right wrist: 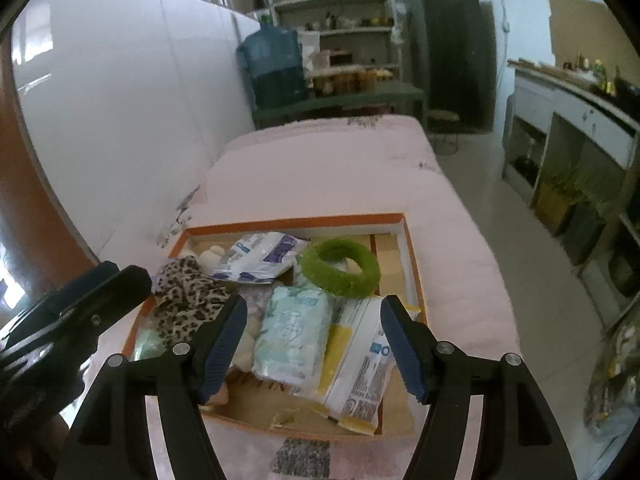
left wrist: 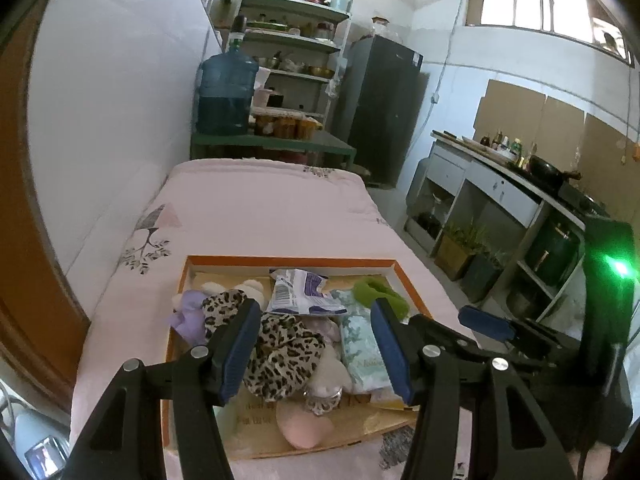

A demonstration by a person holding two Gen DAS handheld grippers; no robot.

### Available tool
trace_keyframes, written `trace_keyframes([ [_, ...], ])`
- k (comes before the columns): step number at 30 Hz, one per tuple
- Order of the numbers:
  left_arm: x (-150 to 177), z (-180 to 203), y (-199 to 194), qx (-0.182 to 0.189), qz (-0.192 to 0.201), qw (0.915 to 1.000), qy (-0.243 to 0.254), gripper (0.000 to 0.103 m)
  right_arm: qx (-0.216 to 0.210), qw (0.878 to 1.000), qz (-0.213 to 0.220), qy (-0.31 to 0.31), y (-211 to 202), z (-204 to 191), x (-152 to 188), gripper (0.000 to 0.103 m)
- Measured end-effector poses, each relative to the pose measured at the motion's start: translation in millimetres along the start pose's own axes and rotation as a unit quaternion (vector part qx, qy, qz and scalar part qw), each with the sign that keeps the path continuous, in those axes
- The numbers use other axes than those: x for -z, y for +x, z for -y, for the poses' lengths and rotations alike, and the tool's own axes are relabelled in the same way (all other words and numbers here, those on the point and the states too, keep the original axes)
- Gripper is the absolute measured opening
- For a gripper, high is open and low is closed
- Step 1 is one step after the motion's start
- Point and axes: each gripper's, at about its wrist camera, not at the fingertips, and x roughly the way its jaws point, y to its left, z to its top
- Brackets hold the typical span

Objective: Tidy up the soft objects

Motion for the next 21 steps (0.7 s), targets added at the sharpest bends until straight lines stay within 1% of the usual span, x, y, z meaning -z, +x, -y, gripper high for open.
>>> trace_keyframes([
  [6, 5.0, 2.5, -20.0, -0.01, 0.015, 0.9998, 0.0, 0.057, 0.015, 0.999, 0.028, -0.012, -26.7, -17.0, 10.8, 0.071],
  [11, 12.3, 4.9, -41.4, -0.023, 0.028, 0.9993, -0.002, 0.057, 0.016, 0.999, 0.044, -0.013, -49.3, -26.0, 21.0, 0.071],
  [17, 22.5, 7.7, -68.1, -0.042, 0.044, 0.9981, 0.0, 0.057, 0.025, 0.998, 0.053, -0.008, -69.9, -31.9, 33.1, 0.071],
  [21, 28.1, 6.3, -83.9, -0.054, 0.05, 0.9972, -0.012, 0.057, 0.026, 0.998, 0.057, -0.002, -82.9, -31.9, 39.7, 0.071],
])
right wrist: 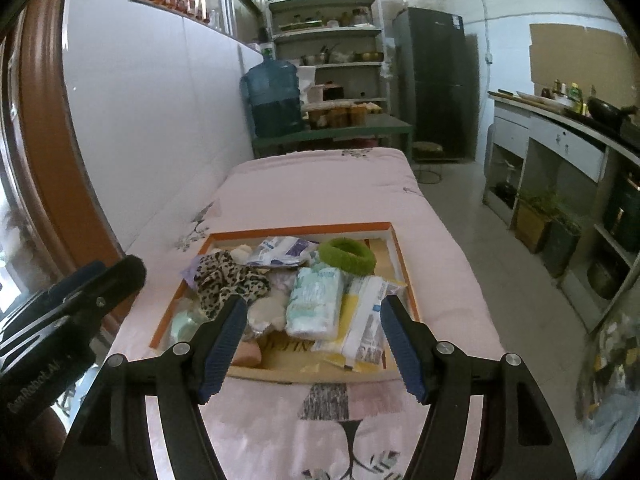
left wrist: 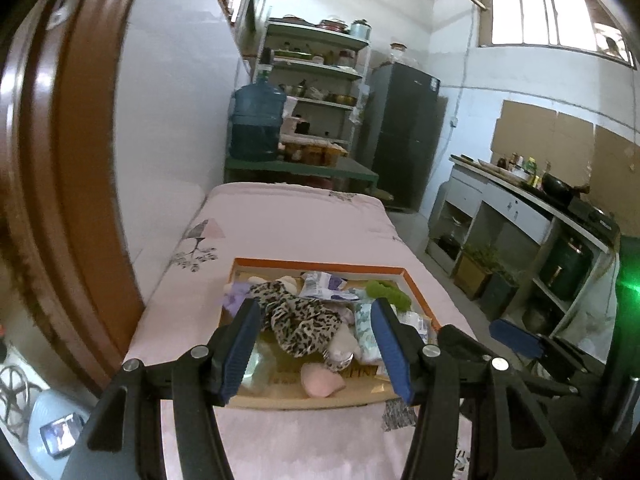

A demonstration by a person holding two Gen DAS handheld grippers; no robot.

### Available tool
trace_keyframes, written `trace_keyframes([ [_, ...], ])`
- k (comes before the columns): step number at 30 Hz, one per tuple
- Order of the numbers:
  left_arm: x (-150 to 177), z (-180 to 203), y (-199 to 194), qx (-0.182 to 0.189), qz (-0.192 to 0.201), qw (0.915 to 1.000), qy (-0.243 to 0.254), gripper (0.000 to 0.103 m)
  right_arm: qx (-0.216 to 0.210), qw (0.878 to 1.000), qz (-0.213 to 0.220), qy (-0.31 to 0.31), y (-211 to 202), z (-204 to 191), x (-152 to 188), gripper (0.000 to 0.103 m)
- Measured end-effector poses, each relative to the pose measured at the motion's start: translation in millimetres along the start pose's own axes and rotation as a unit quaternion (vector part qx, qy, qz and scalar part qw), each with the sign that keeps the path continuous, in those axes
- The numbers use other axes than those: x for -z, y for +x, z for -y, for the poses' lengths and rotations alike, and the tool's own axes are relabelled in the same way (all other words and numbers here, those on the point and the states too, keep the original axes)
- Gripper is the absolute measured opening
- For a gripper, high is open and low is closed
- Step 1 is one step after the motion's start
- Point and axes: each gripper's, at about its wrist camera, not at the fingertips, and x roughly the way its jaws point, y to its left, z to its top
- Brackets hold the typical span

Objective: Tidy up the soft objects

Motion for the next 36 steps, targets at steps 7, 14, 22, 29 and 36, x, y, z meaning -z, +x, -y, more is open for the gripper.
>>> trace_keyframes([
  [7, 9.7, 0.6, -31.3, -0.04, 0.015, 0.9991, -0.004, 0.057, 0.008, 1.0, 0.018, 0.003, -31.9, -1.9, 9.2, 0.071],
  [14, 21.7, 0.0, -58.2, -0.063, 0.021, 0.9978, -0.005, 0.057, 0.028, 0.999, 0.041, -0.008, -67.5, -14.0, 23.0, 0.071],
  [22, 37.4, 0.3, -82.2, -0.064, 0.012, 0.9978, -0.003, 0.057, 0.03, 0.999, 0.042, -0.011, -93.6, -19.8, 43.6, 0.071],
  [29, 52.7, 3.3, -103.3, -0.063, 0.008, 0.9979, 0.004, 0.057, 0.036, 0.998, 0.056, -0.019, -115.3, -27.3, 54.5, 0.071],
  [36, 60.4, 6.3, -118.9, -0.079, 0.013, 0.9968, 0.007, 0.057, 0.048, 0.996, 0.071, -0.031, -133.9, -35.6, 64.2, 0.071],
])
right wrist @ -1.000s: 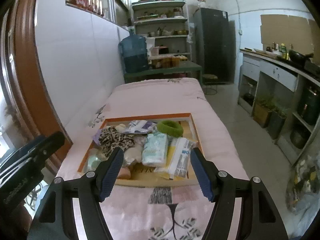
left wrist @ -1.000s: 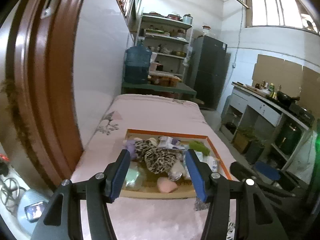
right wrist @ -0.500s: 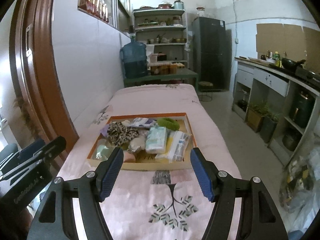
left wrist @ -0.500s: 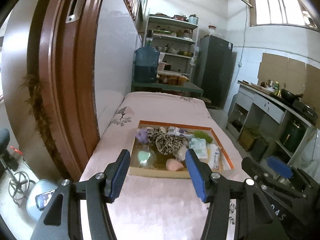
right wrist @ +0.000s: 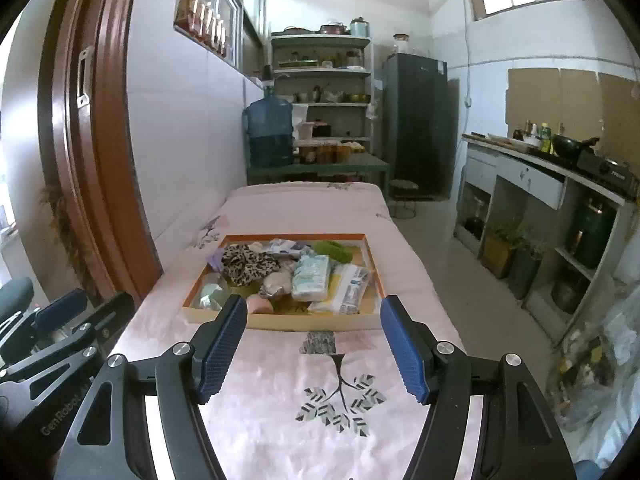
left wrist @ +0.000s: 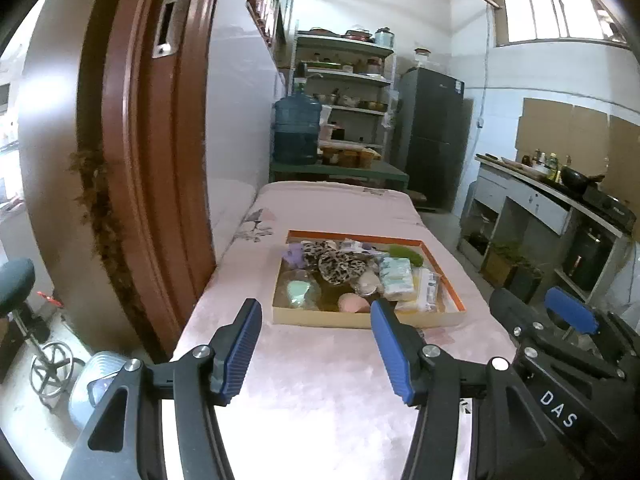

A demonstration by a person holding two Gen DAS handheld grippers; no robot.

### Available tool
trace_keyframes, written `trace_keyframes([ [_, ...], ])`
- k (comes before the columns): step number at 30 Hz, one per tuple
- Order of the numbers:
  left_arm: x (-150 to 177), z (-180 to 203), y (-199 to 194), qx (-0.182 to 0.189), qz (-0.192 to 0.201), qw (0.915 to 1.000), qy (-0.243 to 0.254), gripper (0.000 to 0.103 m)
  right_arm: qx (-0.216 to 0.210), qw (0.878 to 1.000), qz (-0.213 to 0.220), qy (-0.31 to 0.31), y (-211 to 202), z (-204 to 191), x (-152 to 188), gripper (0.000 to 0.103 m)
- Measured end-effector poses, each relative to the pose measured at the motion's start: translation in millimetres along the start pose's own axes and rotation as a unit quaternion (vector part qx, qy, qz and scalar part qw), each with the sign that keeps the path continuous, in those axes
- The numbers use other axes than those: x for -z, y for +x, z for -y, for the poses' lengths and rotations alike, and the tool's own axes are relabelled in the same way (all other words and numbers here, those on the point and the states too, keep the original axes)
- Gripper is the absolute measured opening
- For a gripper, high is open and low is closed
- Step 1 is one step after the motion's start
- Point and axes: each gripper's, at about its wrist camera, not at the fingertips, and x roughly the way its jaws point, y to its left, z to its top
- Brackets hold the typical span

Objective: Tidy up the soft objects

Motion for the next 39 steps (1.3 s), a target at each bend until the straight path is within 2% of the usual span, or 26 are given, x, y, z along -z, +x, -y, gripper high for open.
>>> trace_keyframes([
  [14, 8.3, -1.6, -13.4, -0.013, 0.002, 0.9999, 0.005, 0.057, -0.008, 1.0, 0.002, -0.003, -5.4, -7.3, 4.7, 0.071],
  [39, 8.8, -1.8, -14.0, -0.012, 0.001, 0.9999, 0.004, 0.057, -0.013, 1.0, 0.0, -0.002, -3.5, -7.2, 6.0, 0.071],
])
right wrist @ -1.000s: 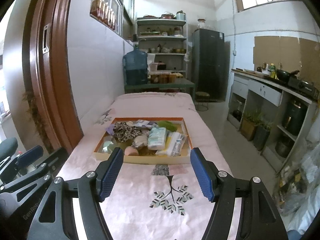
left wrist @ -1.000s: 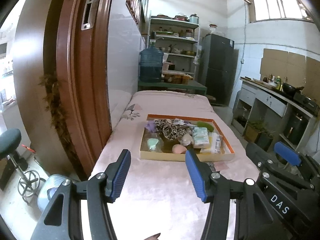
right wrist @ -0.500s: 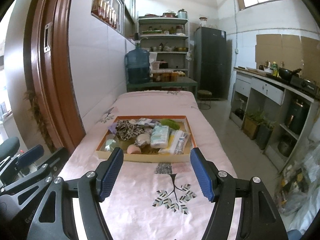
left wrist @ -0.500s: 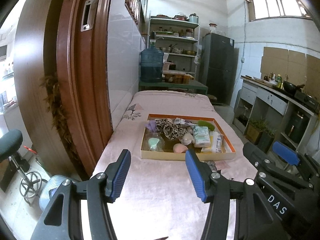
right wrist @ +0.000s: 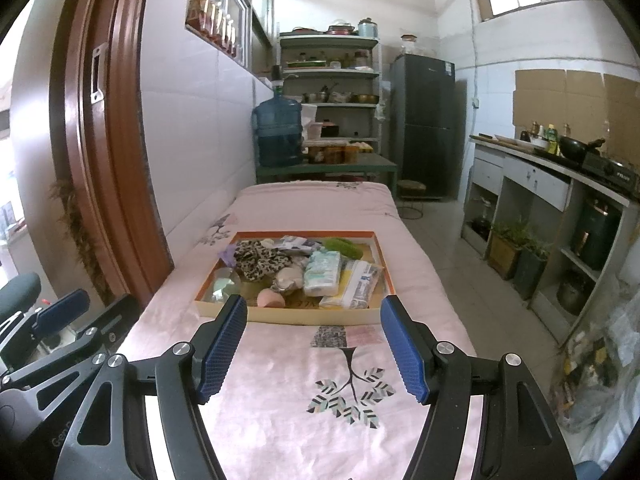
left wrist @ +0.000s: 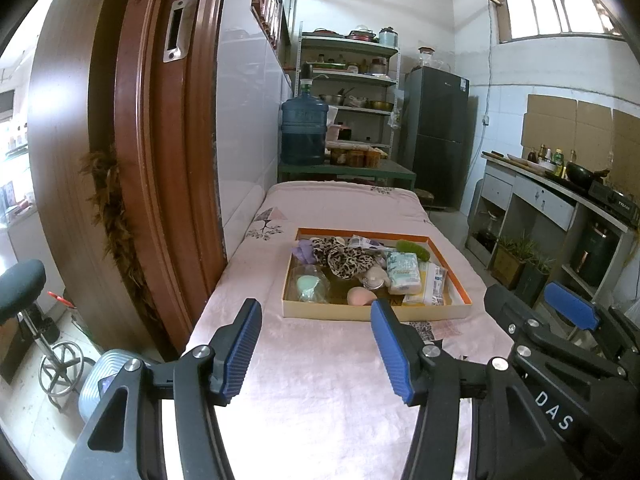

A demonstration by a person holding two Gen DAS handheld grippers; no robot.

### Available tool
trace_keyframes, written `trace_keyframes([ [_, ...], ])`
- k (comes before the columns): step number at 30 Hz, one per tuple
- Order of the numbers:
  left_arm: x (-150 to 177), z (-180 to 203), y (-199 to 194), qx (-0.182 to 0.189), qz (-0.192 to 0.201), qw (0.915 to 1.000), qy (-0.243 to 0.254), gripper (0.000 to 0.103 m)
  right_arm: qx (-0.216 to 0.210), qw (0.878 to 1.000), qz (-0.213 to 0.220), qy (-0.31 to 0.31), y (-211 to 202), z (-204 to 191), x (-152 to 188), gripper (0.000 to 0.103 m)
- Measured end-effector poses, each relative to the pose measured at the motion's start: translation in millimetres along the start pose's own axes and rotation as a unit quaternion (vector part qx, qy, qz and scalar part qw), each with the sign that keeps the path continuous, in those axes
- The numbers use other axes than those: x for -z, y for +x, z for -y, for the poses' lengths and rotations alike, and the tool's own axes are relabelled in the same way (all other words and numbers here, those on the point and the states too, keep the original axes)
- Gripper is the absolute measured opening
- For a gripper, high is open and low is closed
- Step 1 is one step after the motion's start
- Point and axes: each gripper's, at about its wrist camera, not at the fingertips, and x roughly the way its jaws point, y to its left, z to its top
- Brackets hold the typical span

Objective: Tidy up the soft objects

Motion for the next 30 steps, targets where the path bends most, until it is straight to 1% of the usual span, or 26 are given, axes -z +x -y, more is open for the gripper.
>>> trace_keyframes([
  [30, -0.3, 0.1, -0.3, 0.001, 0.0, 1.0, 0.0, 0.057, 0.0, 1.0, 0.001, -0.002, 1.2, -3.4, 0.8, 0.071],
])
